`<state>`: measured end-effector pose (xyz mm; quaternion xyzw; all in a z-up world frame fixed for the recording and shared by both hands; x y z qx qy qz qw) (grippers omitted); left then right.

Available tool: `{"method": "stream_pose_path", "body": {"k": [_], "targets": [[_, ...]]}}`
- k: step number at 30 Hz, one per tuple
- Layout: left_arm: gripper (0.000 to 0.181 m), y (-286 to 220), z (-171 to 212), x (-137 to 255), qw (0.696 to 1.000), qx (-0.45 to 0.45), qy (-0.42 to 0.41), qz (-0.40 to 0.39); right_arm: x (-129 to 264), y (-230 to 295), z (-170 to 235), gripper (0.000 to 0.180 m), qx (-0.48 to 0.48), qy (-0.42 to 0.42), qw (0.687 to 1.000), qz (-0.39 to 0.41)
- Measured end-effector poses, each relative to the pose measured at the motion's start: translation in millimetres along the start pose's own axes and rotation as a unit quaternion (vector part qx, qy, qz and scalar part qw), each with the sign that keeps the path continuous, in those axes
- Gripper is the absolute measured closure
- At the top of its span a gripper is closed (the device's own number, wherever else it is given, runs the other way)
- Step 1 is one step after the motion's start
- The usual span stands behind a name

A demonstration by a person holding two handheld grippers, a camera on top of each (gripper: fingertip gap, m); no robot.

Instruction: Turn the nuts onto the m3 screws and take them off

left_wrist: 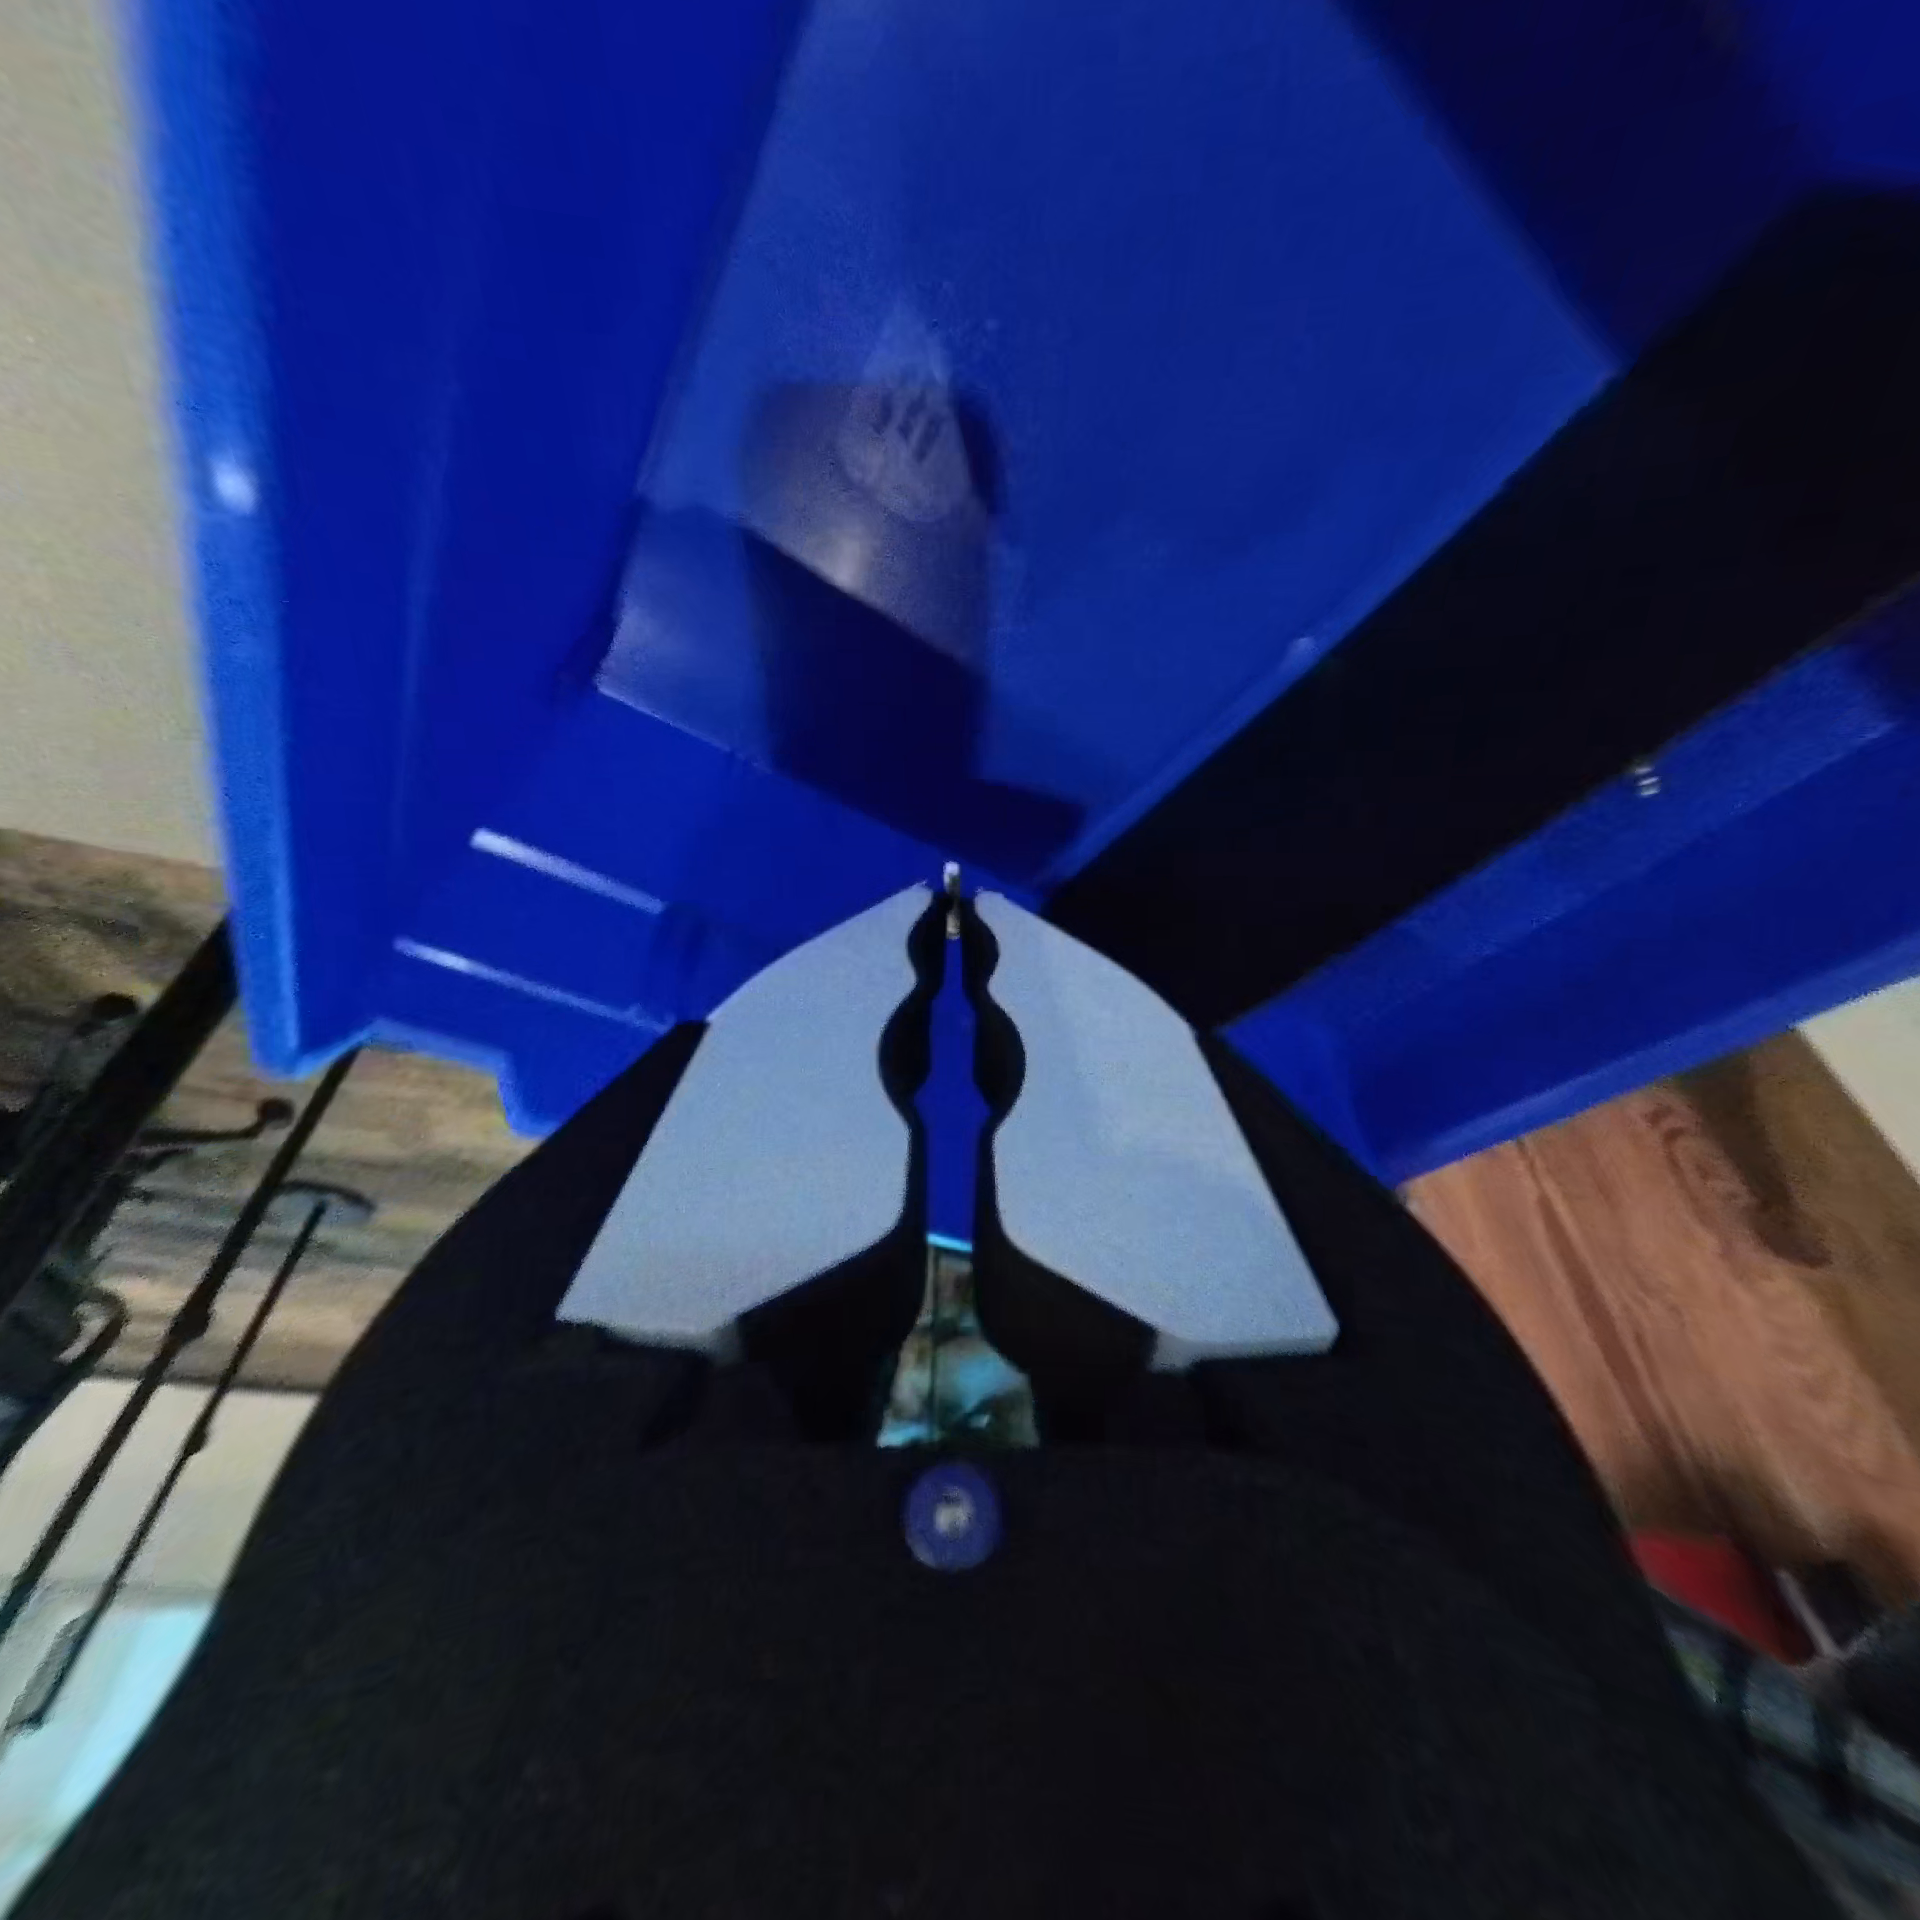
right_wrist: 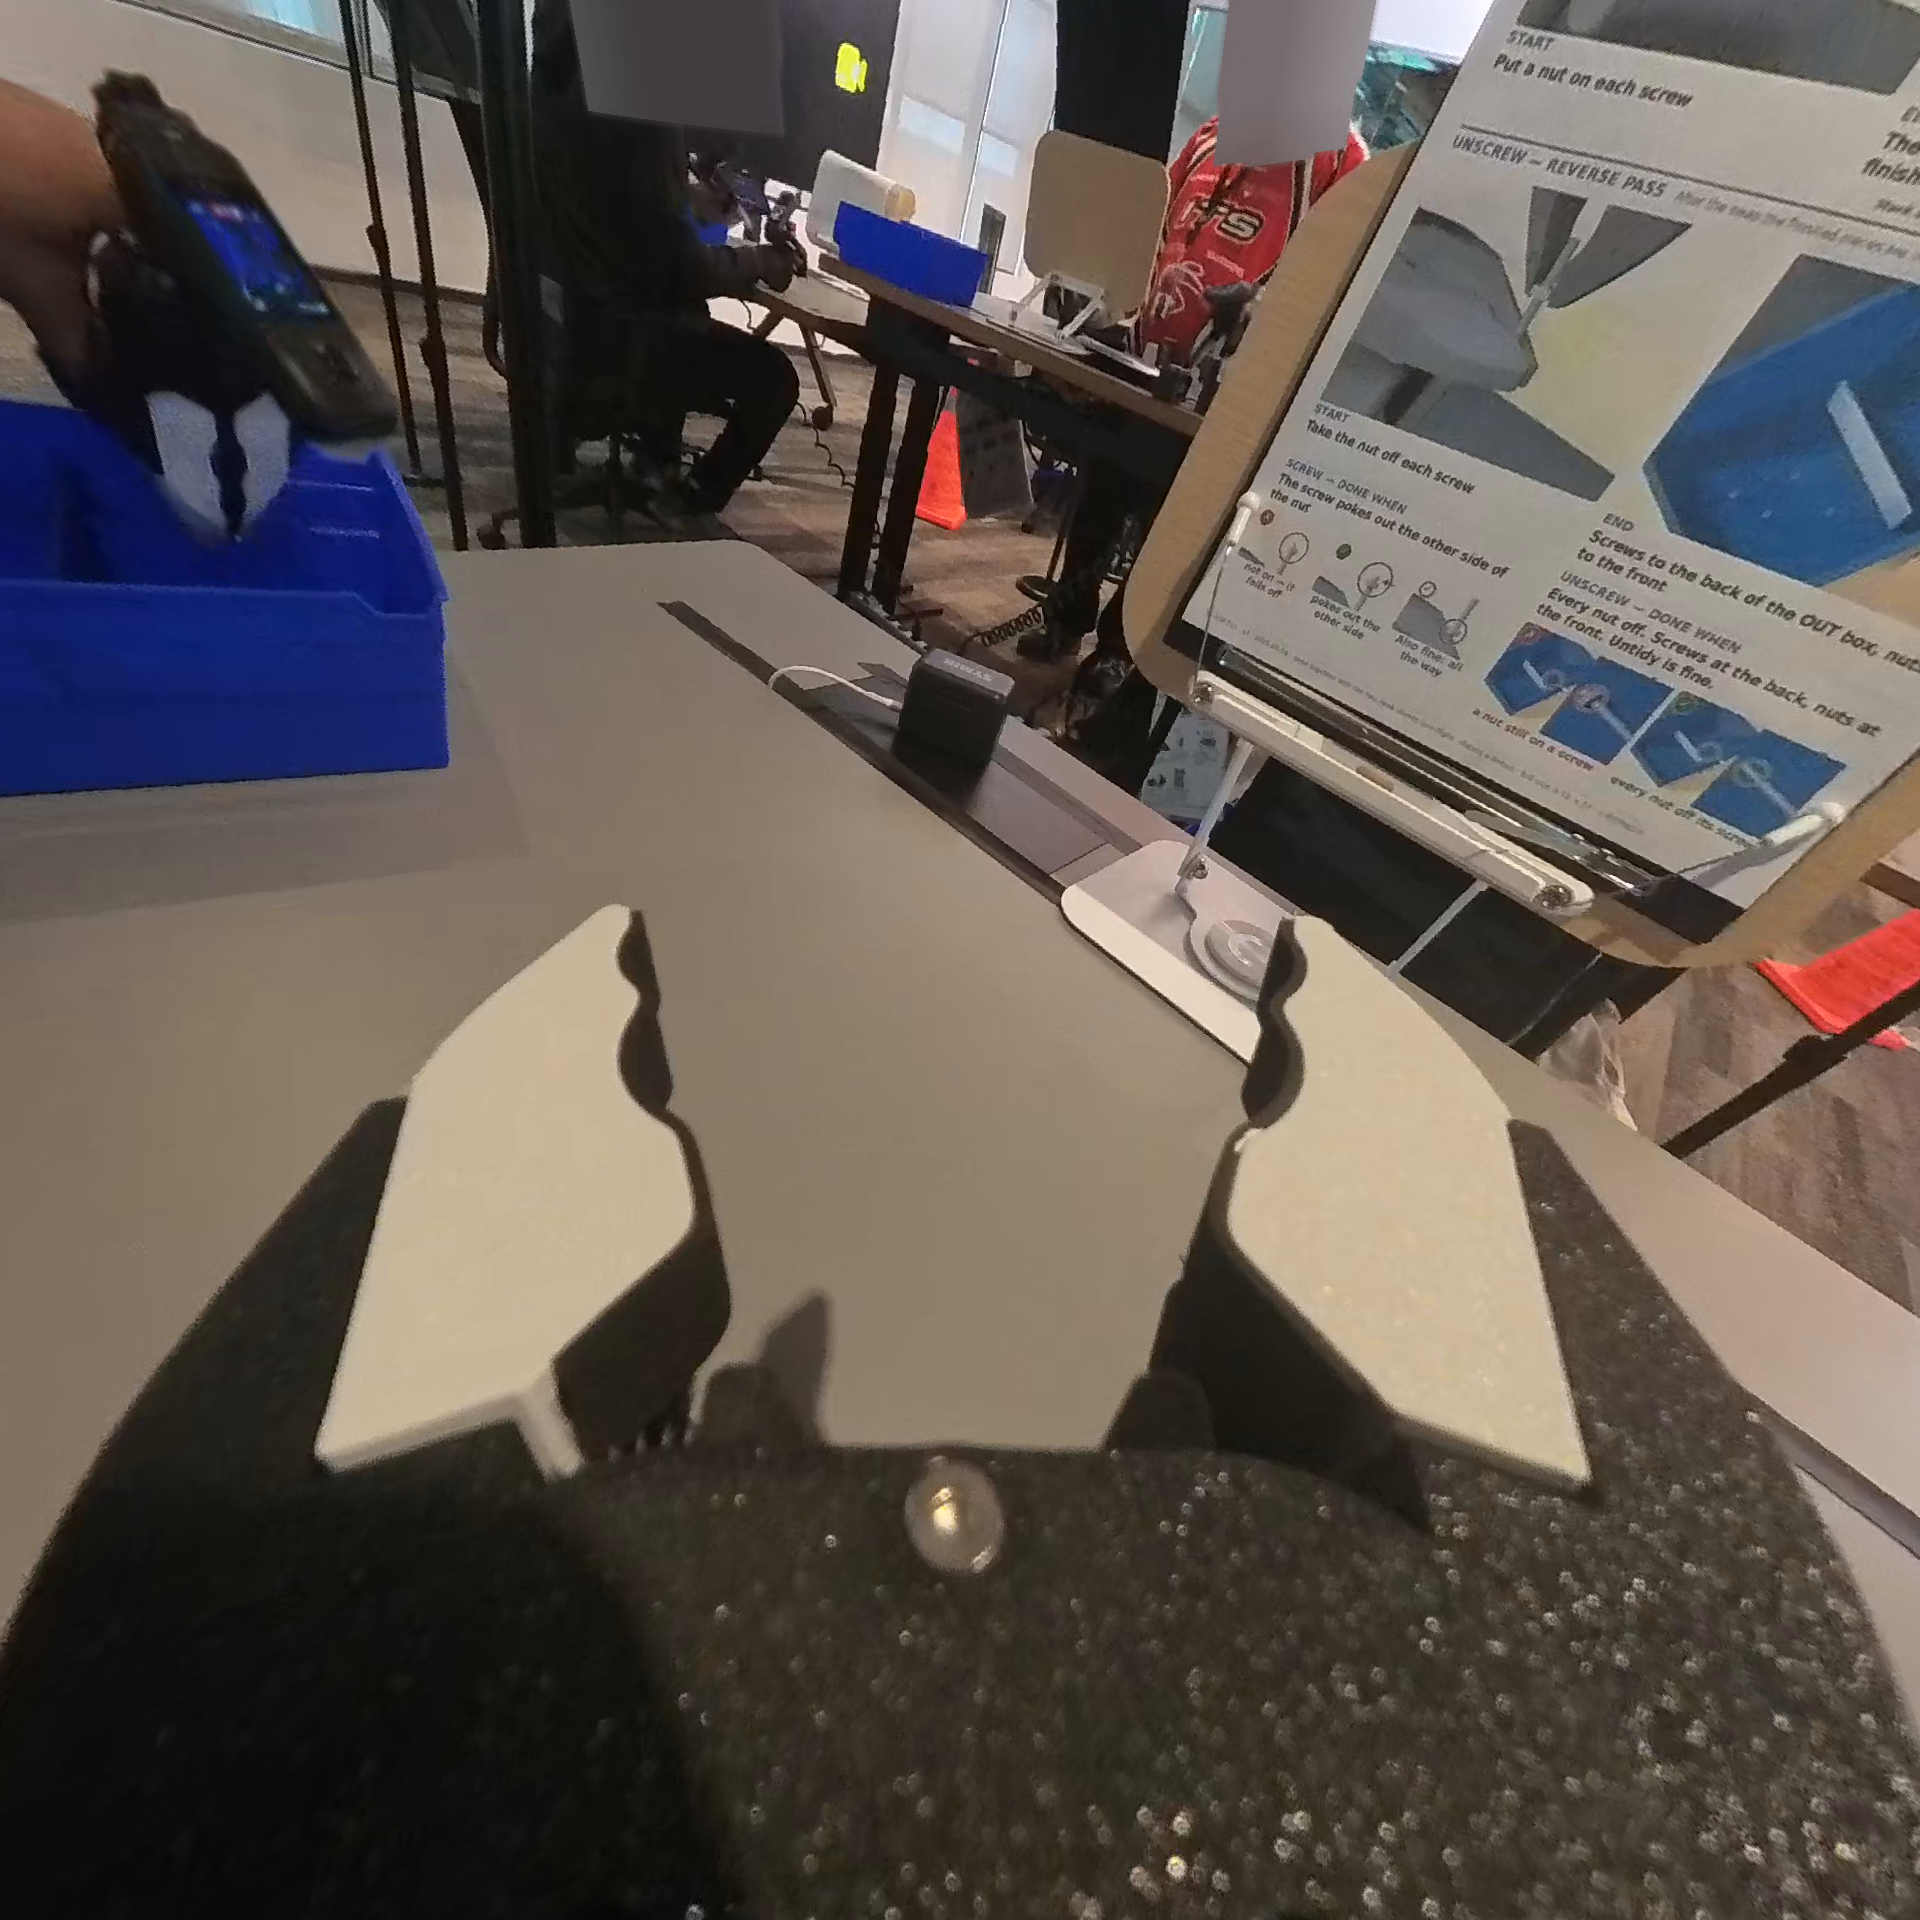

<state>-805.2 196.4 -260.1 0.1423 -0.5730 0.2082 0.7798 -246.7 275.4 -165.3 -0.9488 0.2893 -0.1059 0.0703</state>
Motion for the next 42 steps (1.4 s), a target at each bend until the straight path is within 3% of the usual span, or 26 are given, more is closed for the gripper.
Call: {"method": "stream_pose_path", "body": {"k": [9, 14, 20, 29, 32, 36, 42], "targets": [[0.179, -11, -6, 95, 0.973, 0.115, -0.199, -0.021, 22, -13, 5, 0.071, -0.019, -0.018, 1.0, 0.002], [0.179, -31, -47, 143, 0.926, 0.157, -0.342, -0.029, 36, -22, 15, 0.071, -0.04, -0.016, 0.999, -0.001], [0.179, -54, -120, 167, 0.856, 0.196, -0.478, 0.014, 55, -30, 34, 0.071, -0.082, -0.008, 0.997, -0.011], [0.179, -85, -267, 135, 0.749, 0.183, -0.623, 0.134, 73, -35, 68, 0.071, -0.107, -0.001, 0.994, -0.011], [0.179, -92, -309, 120, 0.727, 0.173, -0.644, 0.162, 77, -37, 80, 0.071, -0.114, 0.008, 0.993, -0.012], [0.179, -100, -351, 106, 0.725, 0.165, -0.644, 0.179, 84, -39, 93, 0.071, -0.12, 0.02, 0.993, -0.01], [0.179, -110, -389, 89, 0.752, 0.156, -0.614, 0.18, 90, -42, 109, 0.071, -0.138, 0.025, 0.99, -0.011]]}}
Point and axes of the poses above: each gripper's, where its closed fingertips meet, x back along the fingers, z out of its underside, y = z × x across the jaws, the point moved 7 cm from there along x, back along the fingers, and after that the axes turned 4 degrees about -x, right-handed, at the moved point
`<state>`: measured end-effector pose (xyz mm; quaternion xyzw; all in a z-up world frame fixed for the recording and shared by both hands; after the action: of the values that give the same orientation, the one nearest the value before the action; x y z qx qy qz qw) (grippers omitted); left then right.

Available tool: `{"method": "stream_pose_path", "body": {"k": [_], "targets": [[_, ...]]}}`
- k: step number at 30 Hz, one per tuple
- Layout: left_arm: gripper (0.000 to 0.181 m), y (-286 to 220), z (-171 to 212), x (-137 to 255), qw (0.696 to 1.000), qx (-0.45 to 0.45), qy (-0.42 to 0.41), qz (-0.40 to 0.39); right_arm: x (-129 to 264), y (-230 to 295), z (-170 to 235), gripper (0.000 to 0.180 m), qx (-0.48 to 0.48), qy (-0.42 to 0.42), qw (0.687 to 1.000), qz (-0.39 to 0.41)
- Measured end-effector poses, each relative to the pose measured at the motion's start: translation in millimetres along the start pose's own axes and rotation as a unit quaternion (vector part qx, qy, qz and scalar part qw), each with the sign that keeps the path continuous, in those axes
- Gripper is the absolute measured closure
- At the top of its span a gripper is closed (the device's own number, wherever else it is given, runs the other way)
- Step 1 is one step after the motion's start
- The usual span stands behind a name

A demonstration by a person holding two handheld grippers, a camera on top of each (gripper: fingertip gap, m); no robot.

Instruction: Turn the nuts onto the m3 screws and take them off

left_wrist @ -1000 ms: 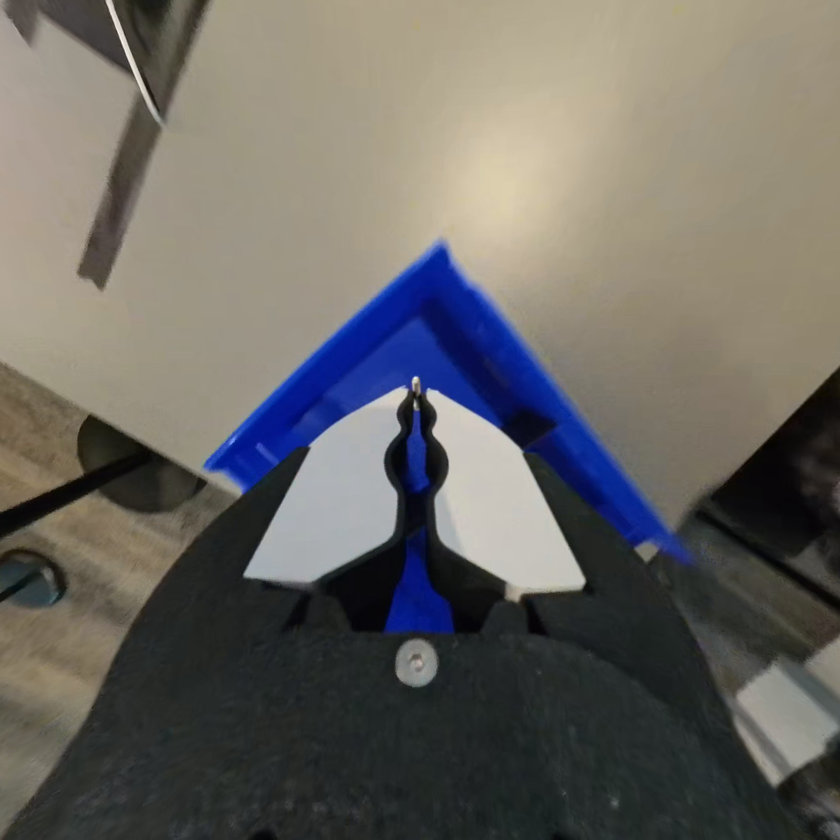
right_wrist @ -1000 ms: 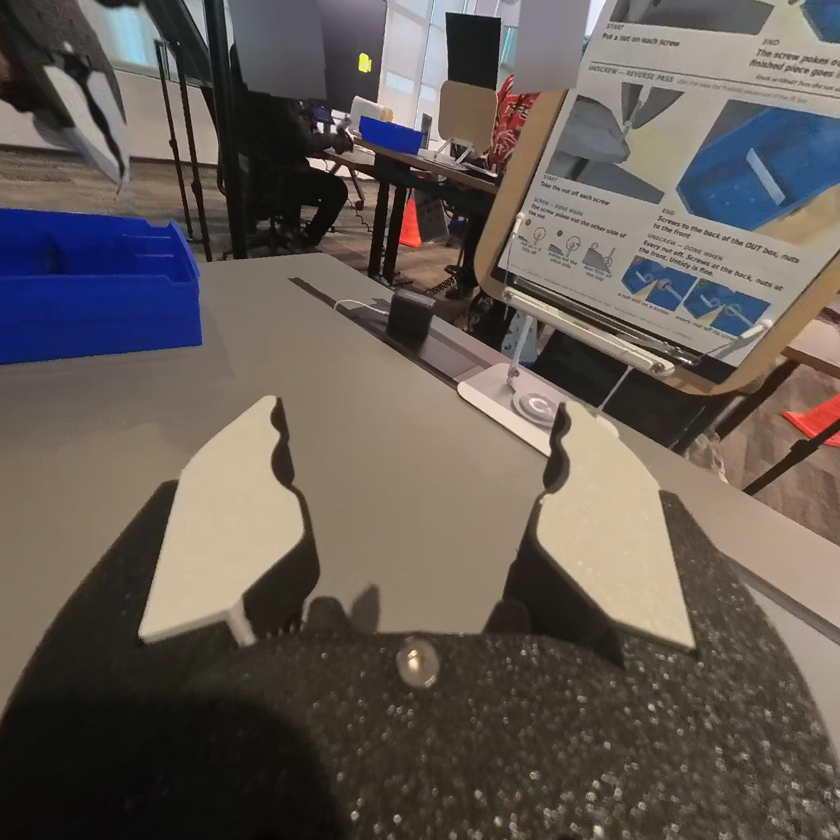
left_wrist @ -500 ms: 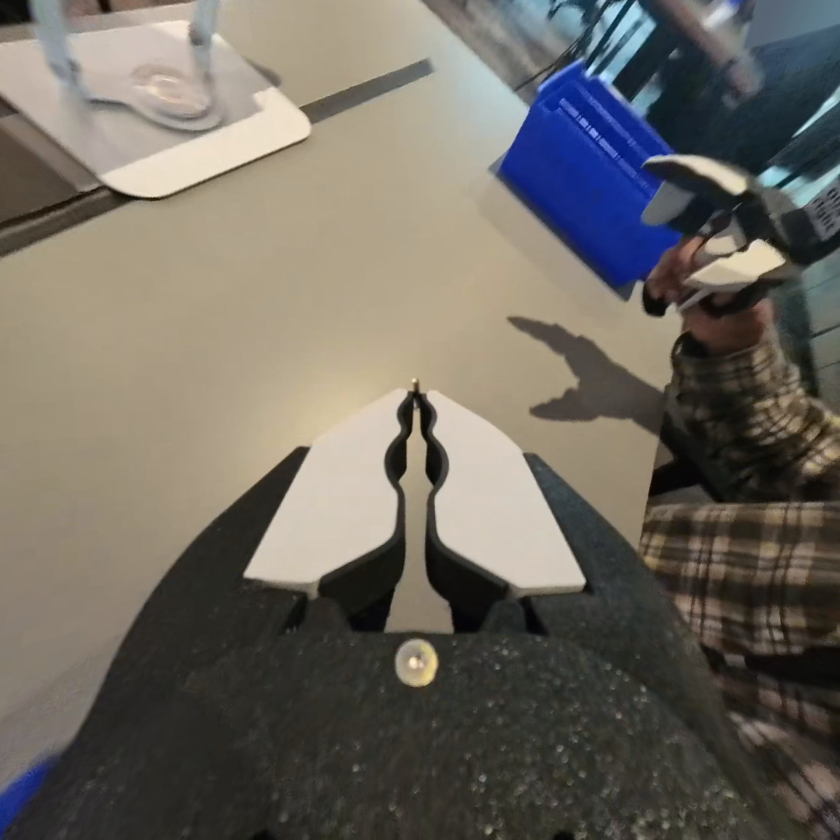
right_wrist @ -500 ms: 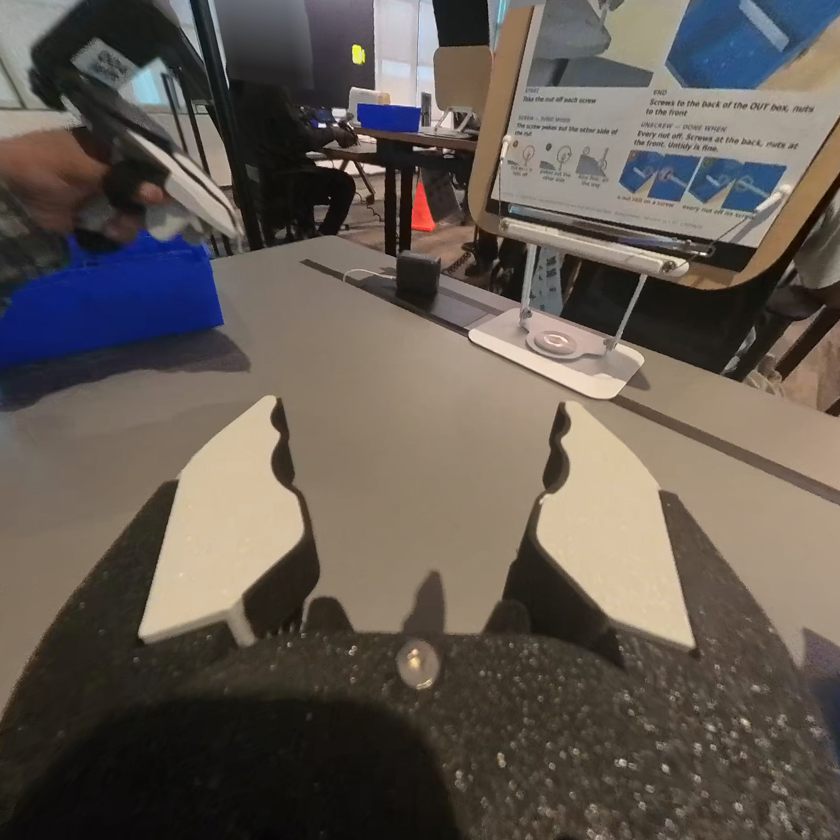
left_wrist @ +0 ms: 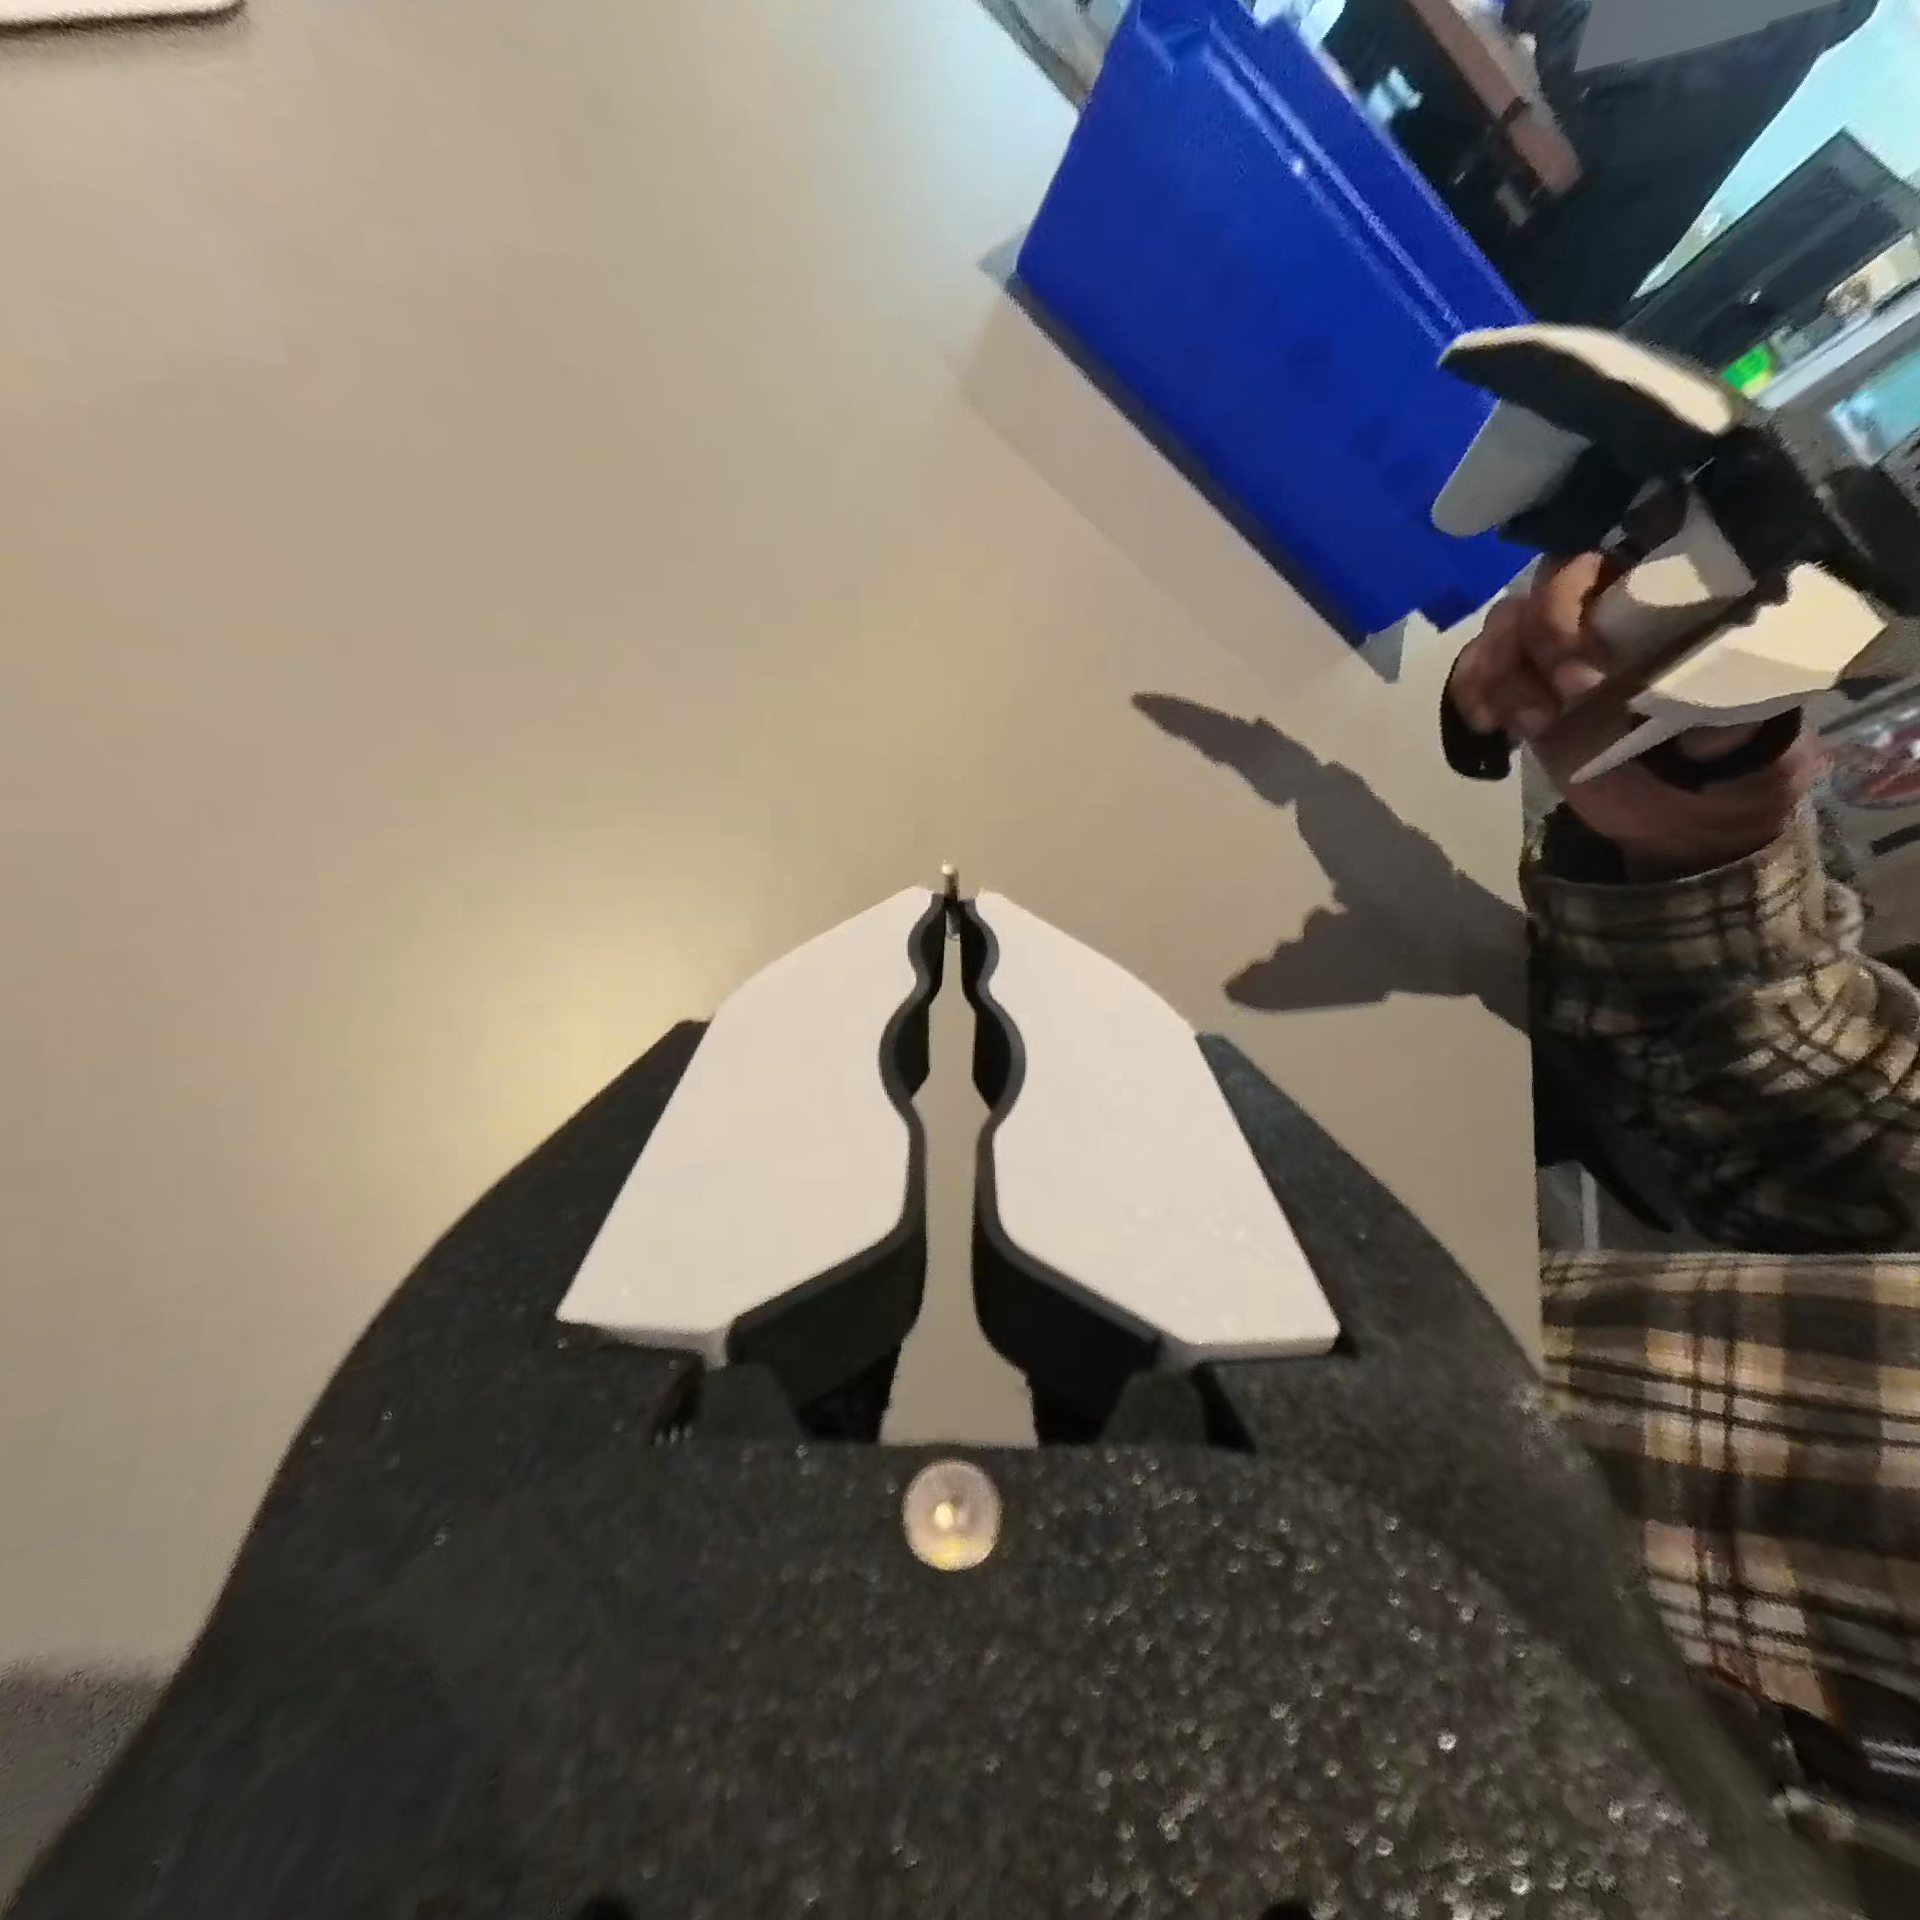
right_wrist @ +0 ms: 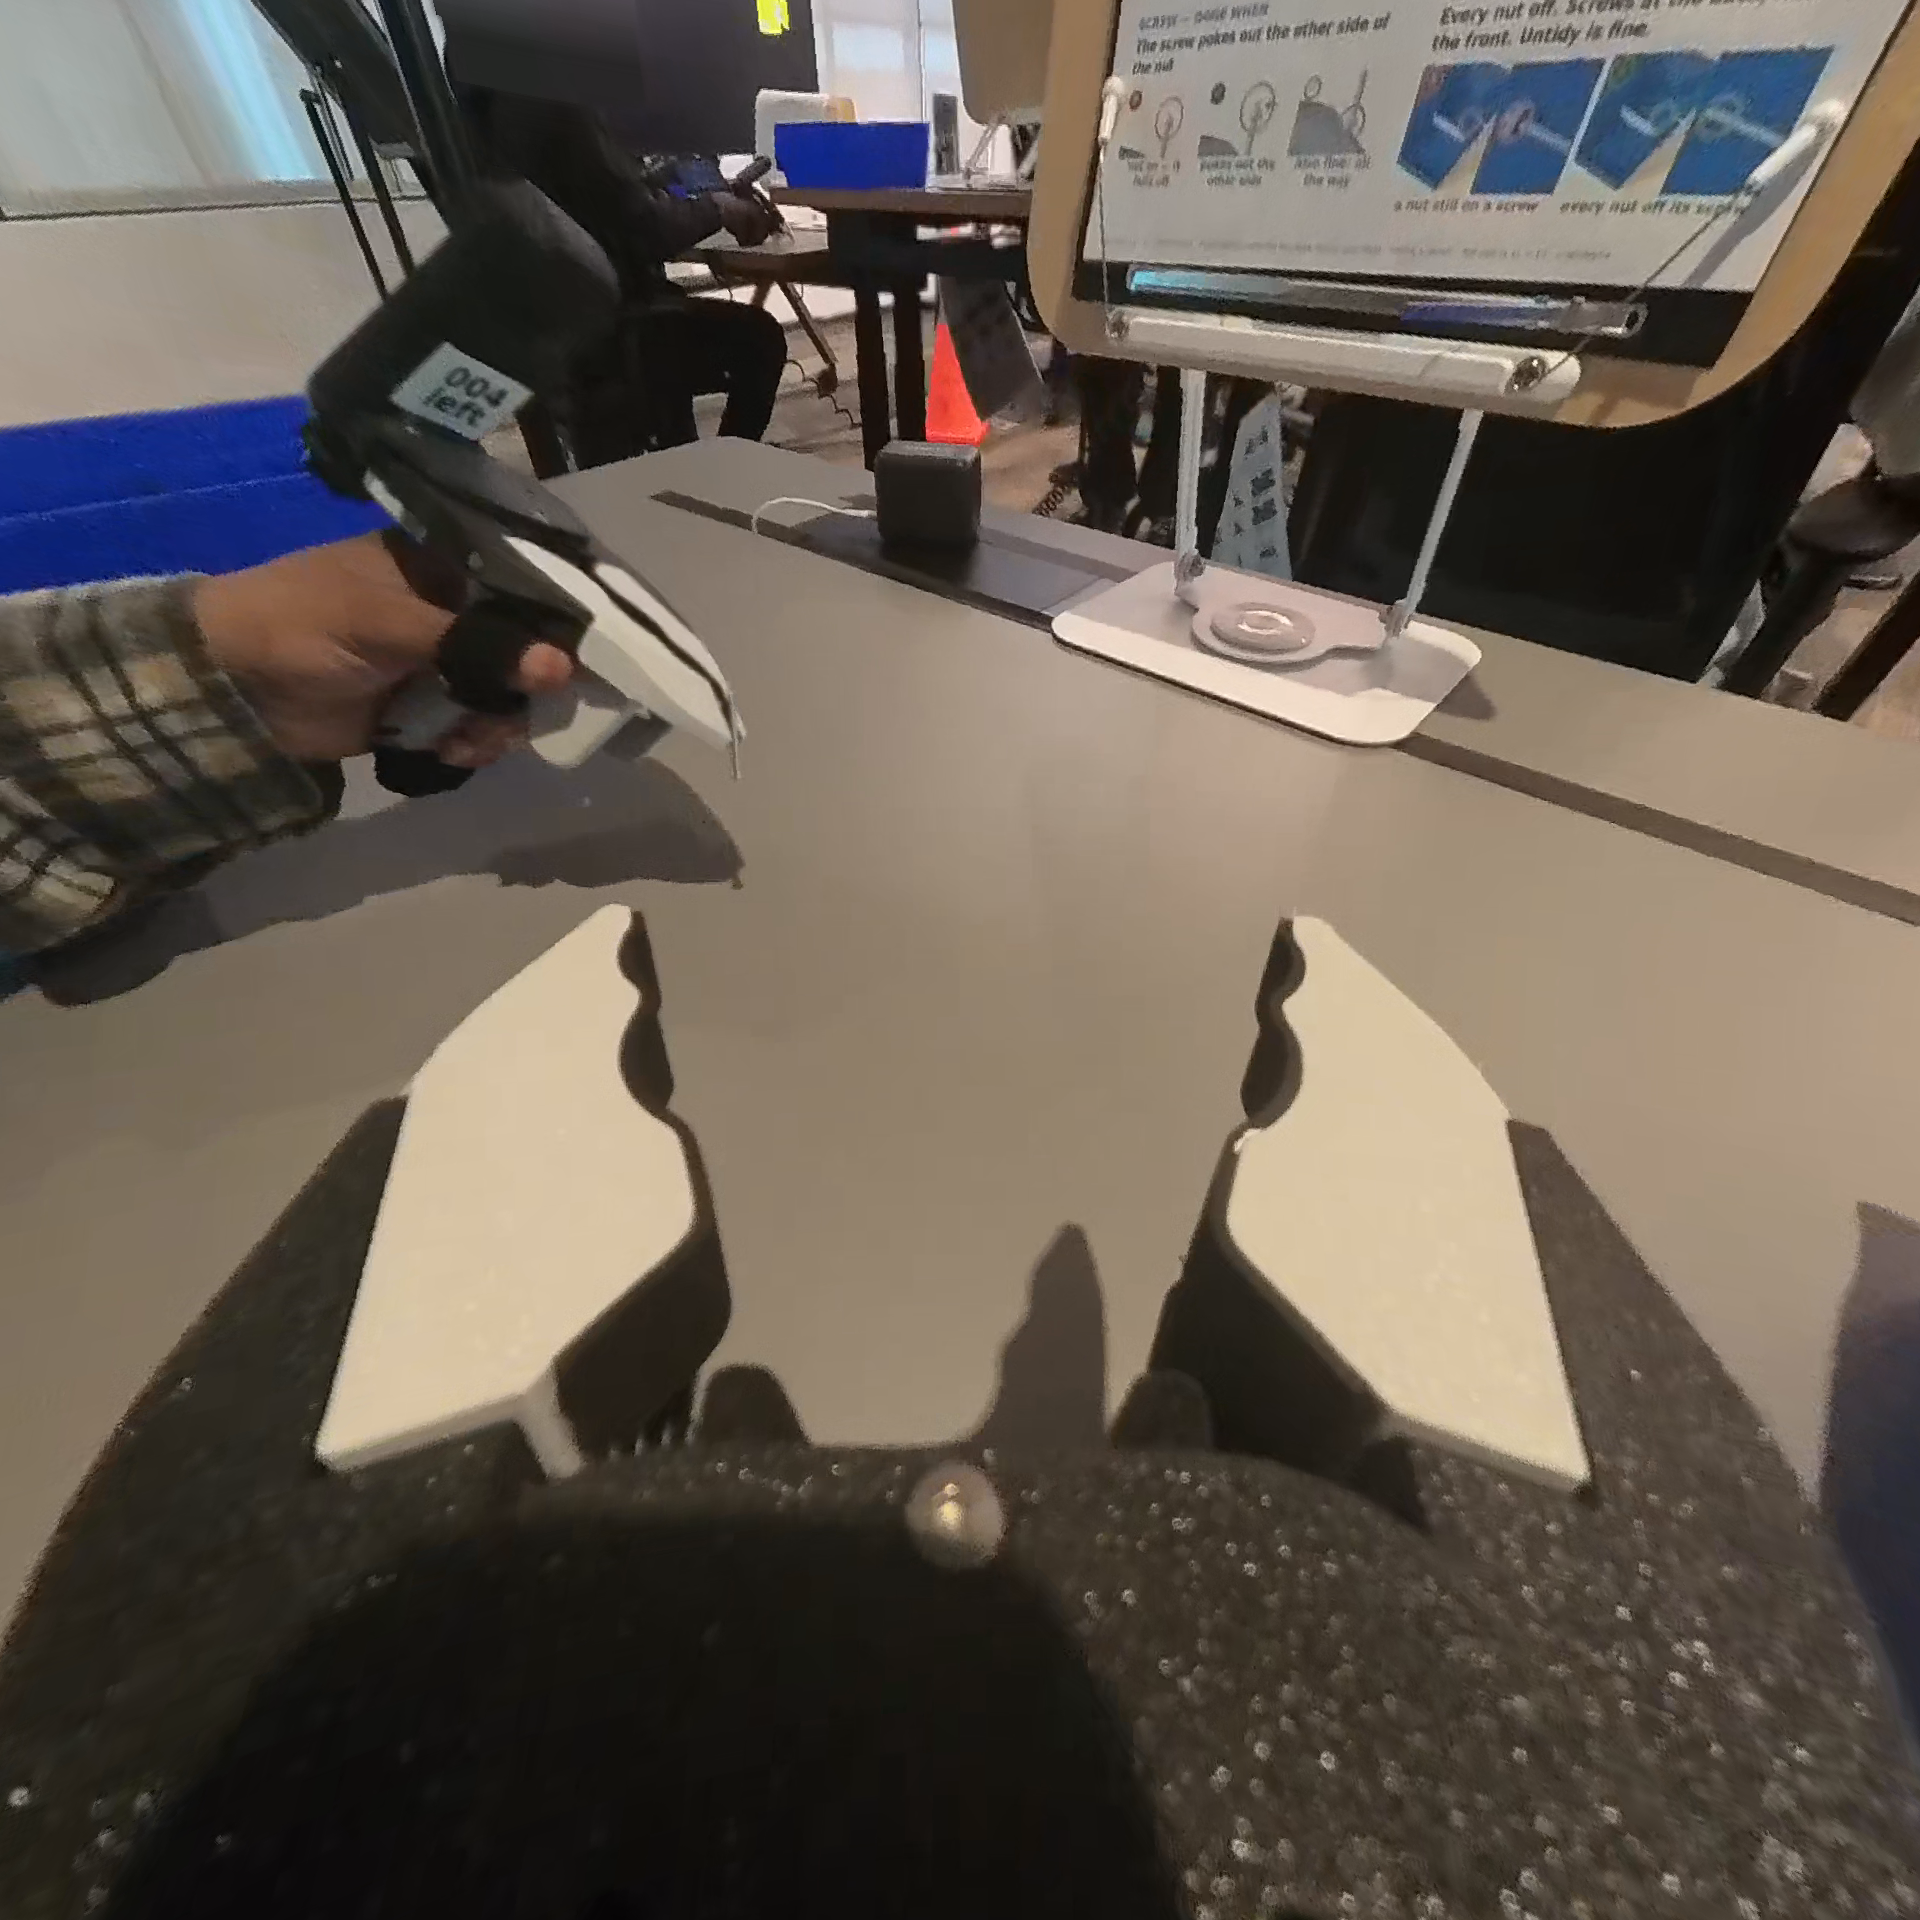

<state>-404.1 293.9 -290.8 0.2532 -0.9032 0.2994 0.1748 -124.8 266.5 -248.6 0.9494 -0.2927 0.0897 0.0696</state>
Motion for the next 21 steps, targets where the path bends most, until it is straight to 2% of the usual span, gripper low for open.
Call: {"method": "stream_pose_path", "body": {"k": [4, 13, 21], "targets": [[0.179, 0, 7, -9, 0.999, -0.006, 0.035, -0.005, 4, -2, 3, 0.071, -0.004, -0.003, 1.0, 0.001], [0.179, -3, 12, -17, 0.998, -0.027, 0.056, -0.01, 7, 1, 5, 0.07, -0.006, -0.005, 1.0, 0.001], [0.171, -2, 19, -19, 0.996, -0.048, 0.071, -0.02, 13, 3, 5, 0.07, -0.005, -0.009, 1.0, 0.007]]}}
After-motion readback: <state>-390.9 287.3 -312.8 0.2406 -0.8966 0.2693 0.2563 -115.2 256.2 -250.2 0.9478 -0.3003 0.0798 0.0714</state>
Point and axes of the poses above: each gripper's, where its closed fingertips meet, x back along the fingers, z out of its underside, y = z × x across the jaws, the point moved 7 cm from there along x, back along the fingers, and after that the axes turned 4 degrees about -x, right-handed, at the moved point
